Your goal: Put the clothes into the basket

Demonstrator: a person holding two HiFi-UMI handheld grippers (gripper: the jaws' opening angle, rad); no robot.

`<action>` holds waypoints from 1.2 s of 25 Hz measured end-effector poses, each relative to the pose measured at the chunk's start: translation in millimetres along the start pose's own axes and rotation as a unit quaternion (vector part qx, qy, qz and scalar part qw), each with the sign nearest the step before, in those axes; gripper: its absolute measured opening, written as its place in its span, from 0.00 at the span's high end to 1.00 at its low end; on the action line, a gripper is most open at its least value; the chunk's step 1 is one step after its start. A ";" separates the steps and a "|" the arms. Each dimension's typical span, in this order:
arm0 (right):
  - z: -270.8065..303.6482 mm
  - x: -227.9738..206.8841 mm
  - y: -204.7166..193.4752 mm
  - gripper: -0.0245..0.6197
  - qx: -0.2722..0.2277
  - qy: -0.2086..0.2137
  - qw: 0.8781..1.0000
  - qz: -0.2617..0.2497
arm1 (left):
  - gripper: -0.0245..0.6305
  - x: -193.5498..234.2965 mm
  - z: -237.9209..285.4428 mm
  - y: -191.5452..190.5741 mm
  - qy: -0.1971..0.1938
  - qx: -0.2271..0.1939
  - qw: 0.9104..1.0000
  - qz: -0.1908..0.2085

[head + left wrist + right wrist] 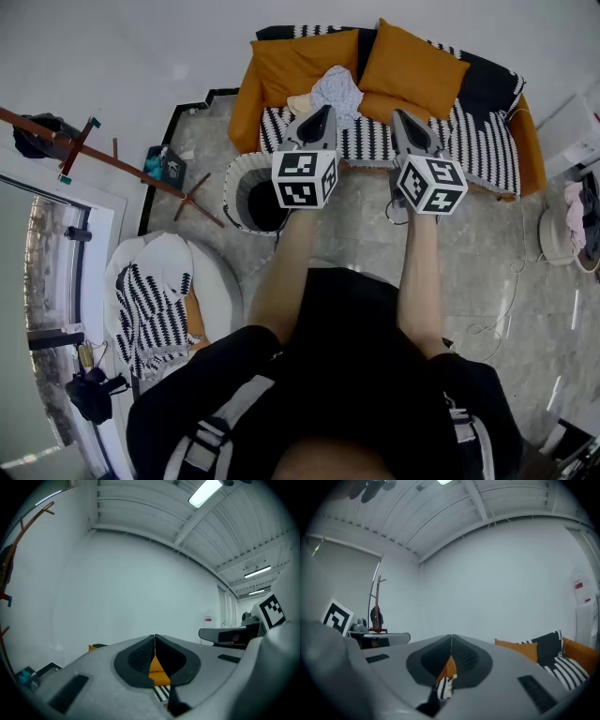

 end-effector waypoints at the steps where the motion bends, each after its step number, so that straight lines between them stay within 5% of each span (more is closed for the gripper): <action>1: 0.7 -2.3 0.6 0.94 -0.005 0.000 1.000 0.004 | 0.95 1.1 1.2 0.3 0.001 -0.003 1.000 -0.001; 11: -0.3 -35.1 4.5 0.94 -0.020 -0.024 0.999 0.035 | 0.95 21.6 4.6 -5.1 0.037 0.004 0.999 -0.028; 20: 29.1 -37.6 -0.3 0.94 -0.007 -0.002 0.999 0.041 | 0.95 51.6 9.4 -10.4 0.062 0.009 0.997 -0.045; 30: 92.5 -86.4 -8.5 0.94 0.008 -0.019 0.999 0.046 | 0.95 87.2 89.3 -23.5 0.054 0.023 0.997 -0.058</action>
Point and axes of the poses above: the fingertips, and each gripper's own axes: z forward along the fingers, x to its left, y out of its top, the point moved 10 cm from there along -z, backward along the fingers, and after that the axes turned 9 degrees about x, right-handed, at the moved point
